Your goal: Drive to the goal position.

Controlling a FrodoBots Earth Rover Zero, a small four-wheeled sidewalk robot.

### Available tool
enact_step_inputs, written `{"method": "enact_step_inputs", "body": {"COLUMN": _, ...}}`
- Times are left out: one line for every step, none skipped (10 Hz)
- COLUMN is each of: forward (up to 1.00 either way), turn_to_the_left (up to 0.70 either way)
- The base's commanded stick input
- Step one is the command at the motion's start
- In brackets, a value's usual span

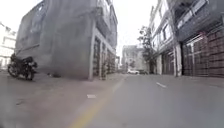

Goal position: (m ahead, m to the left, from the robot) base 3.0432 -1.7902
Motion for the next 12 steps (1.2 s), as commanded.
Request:
{"method": "enact_step_inputs", "body": {"forward": 1.0, "turn_to_the_left": 0.0}}
{"method": "enact_step_inputs", "body": {"forward": 1.0, "turn_to_the_left": 0.0}}
{"method": "enact_step_inputs", "body": {"forward": 1.0, "turn_to_the_left": -0.1}}
{"method": "enact_step_inputs", "body": {"forward": 1.0, "turn_to_the_left": -0.28}}
{"method": "enact_step_inputs", "body": {"forward": 1.0, "turn_to_the_left": -0.4}}
{"method": "enact_step_inputs", "body": {"forward": 1.0, "turn_to_the_left": -0.4}}
{"method": "enact_step_inputs", "body": {"forward": 1.0, "turn_to_the_left": -0.4}}
{"method": "enact_step_inputs", "body": {"forward": 1.0, "turn_to_the_left": -0.4}}
{"method": "enact_step_inputs", "body": {"forward": 1.0, "turn_to_the_left": -0.4}}
{"method": "enact_step_inputs", "body": {"forward": 1.0, "turn_to_the_left": -0.4}}
{"method": "enact_step_inputs", "body": {"forward": 1.0, "turn_to_the_left": -0.4}}
{"method": "enact_step_inputs", "body": {"forward": 1.0, "turn_to_the_left": -0.4}}
